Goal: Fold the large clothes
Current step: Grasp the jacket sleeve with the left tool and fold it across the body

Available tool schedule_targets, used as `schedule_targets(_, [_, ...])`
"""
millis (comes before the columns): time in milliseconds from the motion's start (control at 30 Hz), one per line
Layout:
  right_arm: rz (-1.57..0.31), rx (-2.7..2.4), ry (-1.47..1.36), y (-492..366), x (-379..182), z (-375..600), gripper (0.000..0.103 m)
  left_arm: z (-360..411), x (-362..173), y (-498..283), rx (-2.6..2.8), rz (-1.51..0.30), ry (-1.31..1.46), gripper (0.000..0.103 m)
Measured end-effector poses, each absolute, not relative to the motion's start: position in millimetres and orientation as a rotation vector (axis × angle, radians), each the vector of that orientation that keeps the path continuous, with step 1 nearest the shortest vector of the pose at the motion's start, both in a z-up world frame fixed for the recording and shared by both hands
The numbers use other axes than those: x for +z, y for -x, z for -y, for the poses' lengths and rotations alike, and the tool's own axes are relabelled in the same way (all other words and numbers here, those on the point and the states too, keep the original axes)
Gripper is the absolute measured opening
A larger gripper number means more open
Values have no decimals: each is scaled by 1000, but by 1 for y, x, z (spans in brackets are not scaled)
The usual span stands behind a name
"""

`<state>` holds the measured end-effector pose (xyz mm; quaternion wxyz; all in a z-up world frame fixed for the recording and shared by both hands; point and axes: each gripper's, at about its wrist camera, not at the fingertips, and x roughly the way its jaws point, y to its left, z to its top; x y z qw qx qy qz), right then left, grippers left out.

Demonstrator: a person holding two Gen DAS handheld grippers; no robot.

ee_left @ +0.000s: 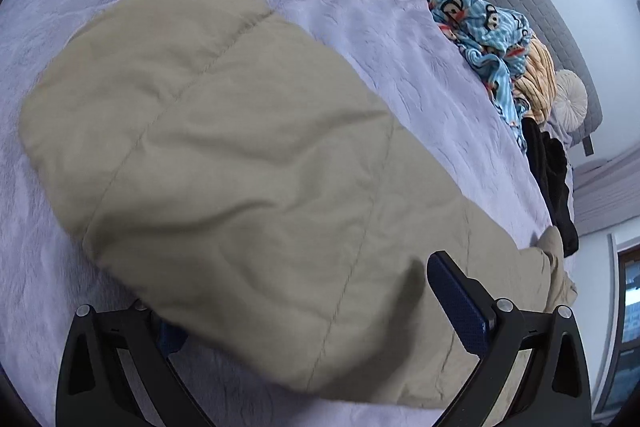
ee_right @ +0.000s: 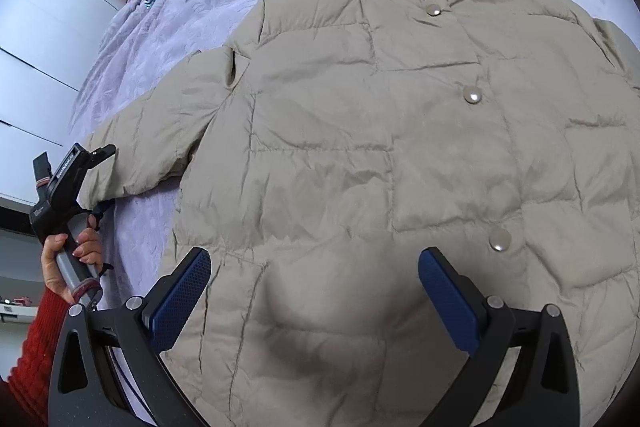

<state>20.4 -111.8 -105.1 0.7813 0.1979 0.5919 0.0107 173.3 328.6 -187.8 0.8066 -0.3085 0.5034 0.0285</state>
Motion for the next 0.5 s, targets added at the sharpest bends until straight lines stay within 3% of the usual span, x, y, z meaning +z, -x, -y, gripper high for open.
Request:
schedule_targets(33, [-1268,25,-430,-25,-104,110,103,-330,-186,-179,75,-1066,647,98])
schedule_targets(100, [-1240,36,-436,-37,-100,106,103,-330,-184,-192,101,-1070,594,48])
schedule_targets(133, [-1226,40,-438,-43,-98,104,103,-333,-181,-195,102,-1072,564,36])
schedule_targets(167, [-1215,43,-442,-49,-96,101,103,-335,-176,-197,93,-1063,555,17])
schedule_targets(200, [-1202,42,-450,-57,-94,99,101,-337,-169,-196,76,-1052,553,8])
schedule_targets(233, [-1182,42,-468,-65,-91,98,88,-339,-159,-195,56,-1030,552,8])
schedule_targets(267, [-1170,48,-487,-72,-89,97,49,-340,-147,-192,50,-1001,537,8])
schedule_targets(333, [-1187,67,-536,-93,-96,92,11,-338,-119,-185,30,-946,494,8])
schedule_targets(500, [-1179,164,-646,-133,-123,66,11,-311,-47,-169,-95,-810,385,8])
